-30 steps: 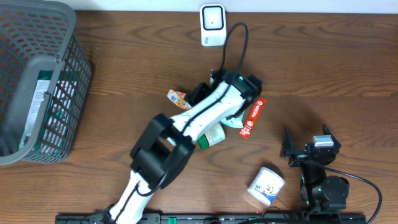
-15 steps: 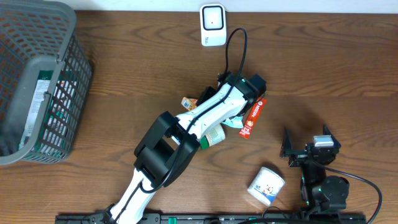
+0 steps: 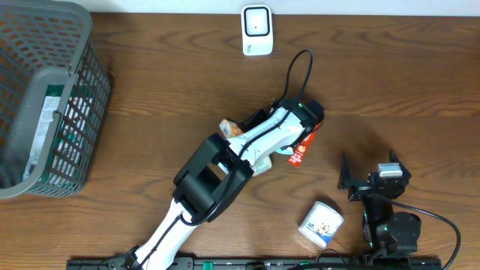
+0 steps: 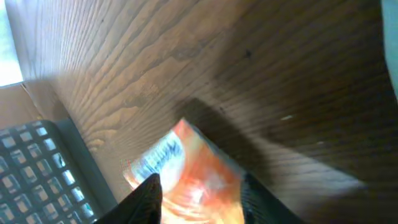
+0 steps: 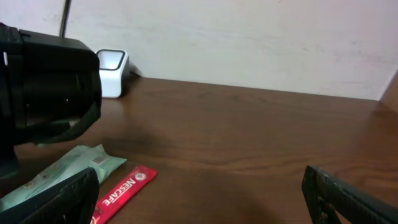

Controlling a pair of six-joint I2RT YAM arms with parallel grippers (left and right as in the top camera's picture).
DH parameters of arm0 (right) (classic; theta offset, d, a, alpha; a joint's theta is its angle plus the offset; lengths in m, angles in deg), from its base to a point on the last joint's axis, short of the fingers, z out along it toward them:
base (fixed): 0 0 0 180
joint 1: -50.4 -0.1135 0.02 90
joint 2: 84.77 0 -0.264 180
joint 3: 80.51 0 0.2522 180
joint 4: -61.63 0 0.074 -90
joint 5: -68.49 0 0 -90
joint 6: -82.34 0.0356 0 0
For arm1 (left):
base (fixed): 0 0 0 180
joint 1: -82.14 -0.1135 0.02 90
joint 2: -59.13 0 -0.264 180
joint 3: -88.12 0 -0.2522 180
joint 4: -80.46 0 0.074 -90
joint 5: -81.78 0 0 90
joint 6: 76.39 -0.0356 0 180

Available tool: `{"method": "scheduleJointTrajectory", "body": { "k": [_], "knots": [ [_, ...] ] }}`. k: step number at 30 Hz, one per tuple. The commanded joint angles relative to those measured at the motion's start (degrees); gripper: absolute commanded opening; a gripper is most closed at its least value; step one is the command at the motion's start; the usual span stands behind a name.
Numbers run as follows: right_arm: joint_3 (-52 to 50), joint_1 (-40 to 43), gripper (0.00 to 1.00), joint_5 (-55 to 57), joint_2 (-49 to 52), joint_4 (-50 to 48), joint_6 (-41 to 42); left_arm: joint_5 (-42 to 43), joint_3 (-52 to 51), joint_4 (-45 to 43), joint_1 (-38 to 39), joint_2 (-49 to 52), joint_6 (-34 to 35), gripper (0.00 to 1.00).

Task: Scan the item barcode
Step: 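Lift the Kleenex pack out and hold it below the scanner, then release the Kleenex pack onto the table beside the jar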

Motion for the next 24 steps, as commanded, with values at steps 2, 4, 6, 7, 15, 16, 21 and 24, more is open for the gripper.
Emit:
{"method": "scheduleJointTrajectory", "body": {
  "k": [2, 4, 6, 7, 15, 16, 21, 24],
  "knots": [
    [-0.07, -0.20, 0.99, 0.26, -0.24, 0.15, 0.66, -0.31, 1.49, 1.05, 0.28, 0.66, -1.77, 0.42],
    [-0.07, -0.20, 0.99, 0.26, -0.24, 0.15, 0.68, -0.31, 1.70, 1.01, 0.28, -0.17, -1.77, 0.43],
    [-0.07, -0.20, 0.99, 0.26, -0.24, 0.15, 0.68, -0.31, 2.01, 0.98, 0.22, -1.29, -1.75, 0.47],
    [-0.07, -0.20, 0.99, 0.26, -0.24, 0.15, 0.68, -0.31, 2.12, 0.76, 0.15, -1.99, -1.77, 0.49],
    [-0.07, -0.20, 0.99, 0.26, -0.24, 0.15, 0.68, -0.28, 4.57, -2.64, -1.29, -11.61, -0.37, 0.52],
    [-0.07, -0.20, 0.99, 0.26, -0.24, 0.15, 0.66, -0.28, 4.98, -2.91, -1.77, -13.40, 0.31, 0.52],
    [-0.07, -0.20, 0.99, 0.26, -0.24, 0.15, 0.68, -0.09, 5.29, -4.39, -4.87, -23.10, 1.75, 0.52],
    [-0.07, -0.20, 0.99, 0.26, -0.24, 0.15, 0.68, -0.09, 5.31, -4.85, -8.17, -30.49, 1.75, 0.53]
  ]
}}
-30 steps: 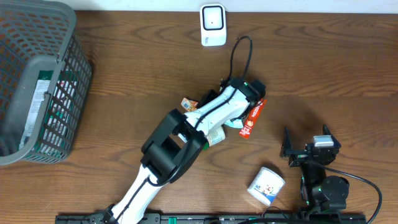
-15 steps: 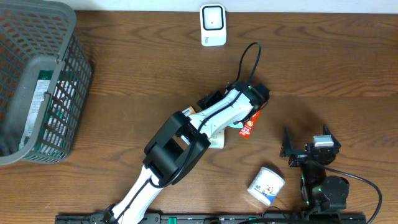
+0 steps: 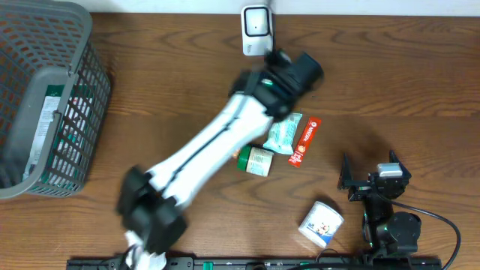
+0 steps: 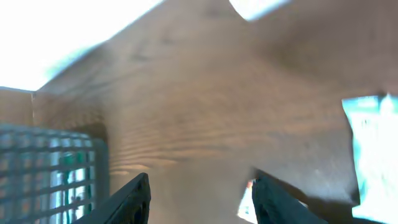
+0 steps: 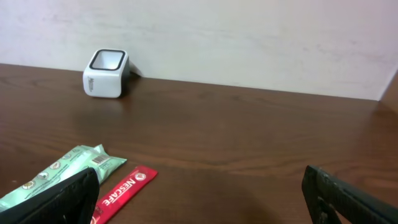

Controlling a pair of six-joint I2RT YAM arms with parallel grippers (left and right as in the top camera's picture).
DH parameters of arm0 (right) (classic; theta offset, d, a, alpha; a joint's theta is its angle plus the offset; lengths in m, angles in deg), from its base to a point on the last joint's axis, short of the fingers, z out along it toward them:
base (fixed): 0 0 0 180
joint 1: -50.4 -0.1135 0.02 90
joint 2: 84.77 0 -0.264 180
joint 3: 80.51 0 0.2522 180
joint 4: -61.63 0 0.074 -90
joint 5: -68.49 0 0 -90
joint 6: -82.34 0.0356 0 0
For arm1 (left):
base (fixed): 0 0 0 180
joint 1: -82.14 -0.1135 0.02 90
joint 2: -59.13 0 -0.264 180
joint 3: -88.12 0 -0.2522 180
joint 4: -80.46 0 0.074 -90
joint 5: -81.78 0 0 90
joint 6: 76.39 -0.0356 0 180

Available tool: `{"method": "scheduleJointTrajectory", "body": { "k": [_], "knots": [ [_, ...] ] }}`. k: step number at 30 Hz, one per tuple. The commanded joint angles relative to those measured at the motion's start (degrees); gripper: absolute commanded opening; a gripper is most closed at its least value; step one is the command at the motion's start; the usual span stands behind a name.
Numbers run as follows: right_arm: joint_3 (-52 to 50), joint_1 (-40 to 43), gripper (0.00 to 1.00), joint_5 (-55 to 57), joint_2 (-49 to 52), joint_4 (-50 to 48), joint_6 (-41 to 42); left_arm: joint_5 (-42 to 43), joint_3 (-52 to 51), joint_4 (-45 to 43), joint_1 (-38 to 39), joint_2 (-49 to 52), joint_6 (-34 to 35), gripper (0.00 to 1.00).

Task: Scan the item barcode
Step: 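Release the Kleenex pack onto the table beside the jar, then return the left gripper into the basket and grasp the green 3M gloves pack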

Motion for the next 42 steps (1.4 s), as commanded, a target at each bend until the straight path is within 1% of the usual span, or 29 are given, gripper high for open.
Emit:
{"method": "scheduleJointTrajectory", "body": {
  "k": [1, 5, 9, 11, 12, 15, 18, 21, 23, 25, 27, 29, 32, 34, 36, 40, 42],
  "knots": [
    [-0.07, -0.20, 0.99, 0.28, -0.24, 0.15, 0.68, -0.55, 1.18, -0.15, -4.31, -8.59, 1.40, 0.56],
    [-0.07, -0.20, 0.99, 0.28, -0.24, 0.15, 0.68, -0.55, 1.22, -1.57, -12.76, -18.29, 1.33, 0.57],
    [-0.07, -0.20, 0.99, 0.28, -0.24, 0.15, 0.66, -0.52, 1.22, -2.23, -26.69, -25.46, -0.98, 0.59],
    [-0.07, -0.20, 0.99, 0.28, -0.24, 0.15, 0.68, 0.63, 1.22, -2.16, -34.58, -27.36, -2.34, 0.64],
    [-0.07, -0.20, 0.99, 0.28, -0.24, 0.15, 0.68, 2.58, 1.22, -2.10, -38.75, -27.98, -3.34, 0.66],
    [-0.07, -0.20, 0.99, 0.28, -0.24, 0.15, 0.66, 14.03, 1.20, -1.42, -52.06, -28.33, -6.71, 0.71],
    [-0.07, -0.20, 0.99, 0.28, -0.24, 0.15, 0.68, 27.43, 1.20, -0.76, -63.84, -26.64, -9.31, 0.79],
    [-0.07, -0.20, 0.99, 0.28, -0.24, 0.15, 0.68, 38.75, 1.20, -0.79, -73.66, -23.12, -12.37, 0.80],
    [-0.07, -0.20, 0.99, 0.28, -0.24, 0.15, 0.68, 44.13, 1.20, -0.94, -78.36, -19.50, -14.47, 0.81],
    [-0.07, -0.20, 0.99, 0.28, -0.24, 0.15, 0.66, 46.58, 1.20, -1.33, -81.22, -15.34, -16.94, 0.81],
    [-0.07, -0.20, 0.99, 0.28, -0.24, 0.15, 0.68, 46.47, 1.20, -1.68, -82.97, -10.75, -19.23, 0.81],
    [-0.07, -0.20, 0.99, 0.28, -0.24, 0.15, 0.68, 46.58, 1.20, -1.79, -84.15, -6.21, -21.68, 0.83],
    [-0.07, -0.20, 0.99, 0.28, -0.24, 0.15, 0.66, 46.62, 1.20, -2.05, -85.18, 0.13, -25.22, 0.87],
    [-0.07, -0.20, 0.99, 0.28, -0.24, 0.15, 0.66, 46.62, 1.20, -2.91, -85.50, 3.32, -27.50, 0.94],
    [-0.07, -0.20, 0.99, 0.28, -0.24, 0.15, 0.68, 46.62, 1.20, -4.37, -85.74, 6.01, -28.09, 0.99],
    [-0.07, -0.20, 0.99, 0.28, -0.24, 0.15, 0.68, 46.80, 1.20, -6.56, -86.01, 10.05, -30.08, 0.99],
    [-0.07, -0.20, 0.99, 0.28, -0.24, 0.15, 0.68, 48.19, 1.20, -6.64, -86.03, 11.69, -32.89, 0.99]
  ]
}}
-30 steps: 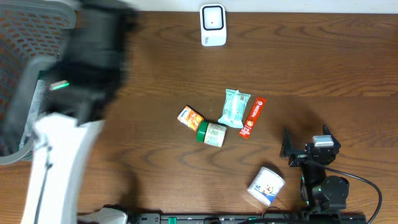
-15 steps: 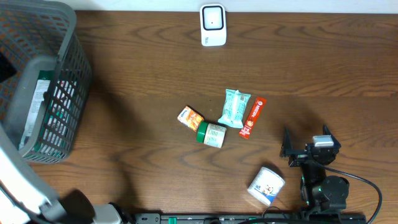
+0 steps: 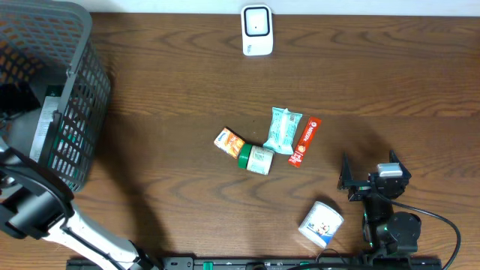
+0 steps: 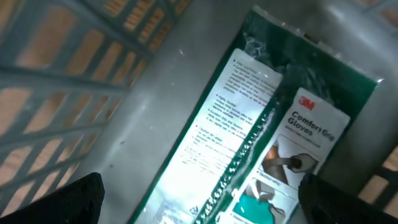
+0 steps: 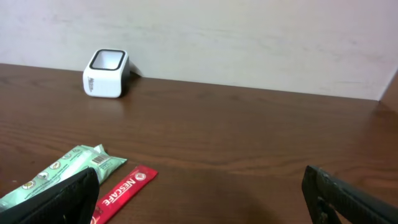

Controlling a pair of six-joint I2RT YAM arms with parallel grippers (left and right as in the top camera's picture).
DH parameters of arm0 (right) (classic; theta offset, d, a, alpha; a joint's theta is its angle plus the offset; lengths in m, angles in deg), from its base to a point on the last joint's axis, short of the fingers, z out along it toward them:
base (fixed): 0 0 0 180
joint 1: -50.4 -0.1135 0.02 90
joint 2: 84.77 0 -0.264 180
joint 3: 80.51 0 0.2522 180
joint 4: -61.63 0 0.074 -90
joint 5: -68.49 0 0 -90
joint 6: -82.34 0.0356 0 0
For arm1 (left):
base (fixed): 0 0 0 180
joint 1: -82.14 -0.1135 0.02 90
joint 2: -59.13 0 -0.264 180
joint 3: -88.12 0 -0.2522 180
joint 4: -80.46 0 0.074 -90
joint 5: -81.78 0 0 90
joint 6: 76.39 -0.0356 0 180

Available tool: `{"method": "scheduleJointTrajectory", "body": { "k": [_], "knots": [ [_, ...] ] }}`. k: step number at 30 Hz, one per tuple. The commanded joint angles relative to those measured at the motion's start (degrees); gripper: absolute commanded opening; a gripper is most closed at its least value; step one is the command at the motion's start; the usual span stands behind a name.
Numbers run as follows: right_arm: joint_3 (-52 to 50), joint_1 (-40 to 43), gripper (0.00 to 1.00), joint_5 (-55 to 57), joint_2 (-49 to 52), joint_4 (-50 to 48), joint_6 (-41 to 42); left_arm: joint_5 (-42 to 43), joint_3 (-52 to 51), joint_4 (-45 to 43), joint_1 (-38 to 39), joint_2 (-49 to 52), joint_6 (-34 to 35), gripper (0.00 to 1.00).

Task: Scan the item barcode
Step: 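Return the left gripper into the basket and grasp the green 3M gloves pack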

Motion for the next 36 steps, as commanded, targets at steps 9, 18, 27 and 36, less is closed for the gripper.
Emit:
{"method": "scheduleJointTrajectory", "body": {
  "k": [9, 18, 27, 36],
  "knots": [
    [-0.07, -0.20, 0.99, 0.28, -0.24, 0.15, 0.68, 4.07, 0.46, 0.00, -0.96, 9.88, -7.74, 0.98],
    [-0.07, -0.20, 0.99, 0.28, -0.24, 0.15, 0.68, 11.65, 0.35, 4.31, -5.29, 14.78, -9.18, 0.98],
    [-0.07, -0.20, 0.99, 0.28, -0.24, 0.15, 0.66, 22.84, 0.37, 11.54, -6.38, 14.73, -9.11, 0.98],
    [-0.07, -0.20, 0.99, 0.28, -0.24, 0.15, 0.68, 29.94, 0.37, 13.77, -6.19, 14.71, -9.09, 0.66]
  ]
}}
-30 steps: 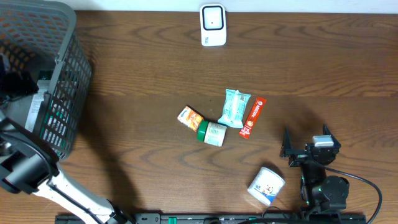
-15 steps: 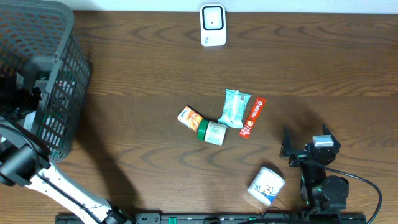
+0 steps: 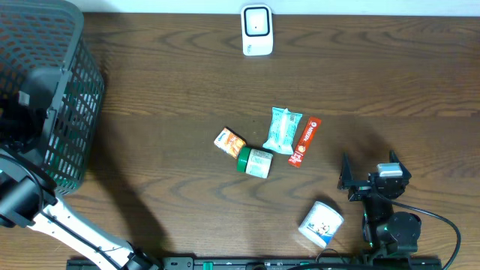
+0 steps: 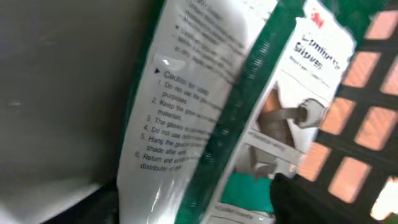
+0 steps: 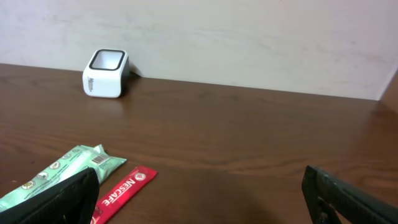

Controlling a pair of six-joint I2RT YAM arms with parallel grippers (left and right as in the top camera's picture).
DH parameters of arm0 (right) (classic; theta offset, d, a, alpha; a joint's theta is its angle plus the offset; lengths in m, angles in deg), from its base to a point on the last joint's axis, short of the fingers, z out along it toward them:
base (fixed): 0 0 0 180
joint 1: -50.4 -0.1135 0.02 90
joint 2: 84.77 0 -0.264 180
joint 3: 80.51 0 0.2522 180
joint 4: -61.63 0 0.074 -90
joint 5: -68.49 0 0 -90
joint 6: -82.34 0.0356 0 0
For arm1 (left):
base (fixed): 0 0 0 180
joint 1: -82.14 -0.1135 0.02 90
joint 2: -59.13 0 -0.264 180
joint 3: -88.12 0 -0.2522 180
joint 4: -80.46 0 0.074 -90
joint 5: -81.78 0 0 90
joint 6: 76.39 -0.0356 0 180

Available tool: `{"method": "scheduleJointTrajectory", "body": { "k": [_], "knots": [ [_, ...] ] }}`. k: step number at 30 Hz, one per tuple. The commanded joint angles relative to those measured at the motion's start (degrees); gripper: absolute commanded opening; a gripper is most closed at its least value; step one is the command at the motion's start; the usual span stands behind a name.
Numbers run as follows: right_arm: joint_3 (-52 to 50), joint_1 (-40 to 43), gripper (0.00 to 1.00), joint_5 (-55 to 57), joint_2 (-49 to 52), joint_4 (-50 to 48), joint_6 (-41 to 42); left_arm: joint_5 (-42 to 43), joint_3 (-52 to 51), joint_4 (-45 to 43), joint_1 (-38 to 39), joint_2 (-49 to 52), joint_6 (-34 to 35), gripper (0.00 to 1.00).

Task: Scan the item barcode
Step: 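Return the left gripper into the basket and grasp the green 3M gloves pack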

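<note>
A green-and-white 3M gloves pack (image 4: 230, 106) fills the left wrist view, lying in the grey mesh basket (image 3: 71, 112). My left gripper (image 4: 199, 208) is open down in the basket, with a dark finger on either side of the pack's lower end. In the overhead view the basket hides it. The white scanner (image 3: 256, 30) stands at the table's back edge and also shows as the scanner (image 5: 106, 73) in the right wrist view. My right gripper (image 5: 205, 199) rests open and empty at the front right.
Mid-table lie an orange packet (image 3: 229, 141), a green-lidded jar (image 3: 255, 160), a mint pouch (image 3: 284, 129) and a red Nescafe stick (image 3: 305, 141). A white tub (image 3: 322, 223) sits beside the right arm (image 3: 386, 217). The basket's walls close round the left gripper.
My left gripper has come much closer to the gloves pack, which now lies between its fingers. The basket sits slightly further left in the overhead view. The right arm is unchanged.
My left gripper was at mid-table with the orange packet between its fingers. Then it was up near the scanner with nothing held, and the packet lay on the table. Later it hung over the gloves pack in the basket, and now it straddles the pack.
</note>
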Motion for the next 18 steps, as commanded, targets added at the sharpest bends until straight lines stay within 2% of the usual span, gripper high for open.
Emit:
{"method": "scheduleJointTrajectory", "body": {
  "k": [1, 3, 6, 8, 10, 12, 14, 15, 16, 18],
  "knots": [
    [-0.07, -0.20, 0.99, 0.20, -0.24, 0.15, 0.66, 6.51, -0.42, 1.25, -0.15, 2.01, -0.28, 0.66],
    [-0.07, -0.20, 0.99, 0.20, -0.24, 0.15, 0.68, 6.51, -0.42, 1.51, 0.22, 2.01, -0.28, 0.59],
    [-0.07, -0.20, 0.99, 0.20, -0.24, 0.15, 0.66, 7.04, -0.42, 1.79, 0.81, 2.01, -0.28, 0.31],
    [-0.07, -0.20, 0.99, 0.20, -0.24, 0.15, 0.66, 8.28, -0.42, 1.88, 1.16, 2.01, -0.28, 0.22],
    [-0.07, -0.20, 0.99, 0.20, -0.24, 0.15, 0.68, 9.03, -0.42, 1.79, 1.42, 2.01, -0.31, 0.22],
    [-0.07, -0.20, 0.99, 0.20, -0.24, 0.15, 0.68, 8.48, -0.42, 1.22, 1.64, 2.01, -0.31, 0.29],
    [-0.07, -0.20, 0.99, 0.20, -0.24, 0.15, 0.68, 6.49, -0.42, 0.81, 1.84, 2.01, -0.33, 0.29],
    [-0.07, -0.20, 0.99, 0.20, -0.24, 0.15, 0.66, 5.73, -0.42, 0.83, 2.03, 2.01, -0.31, 0.23],
    [-0.07, -0.20, 0.99, 0.20, -0.24, 0.15, 0.66, 5.05, -0.44, 0.94, 2.21, 2.01, -0.31, 0.11],
    [-0.07, -0.20, 0.99, 0.20, -0.24, 0.15, 0.68, 5.03, -0.42, 1.05, 2.58, 1.99, -0.26, 0.07]
  ]
}}
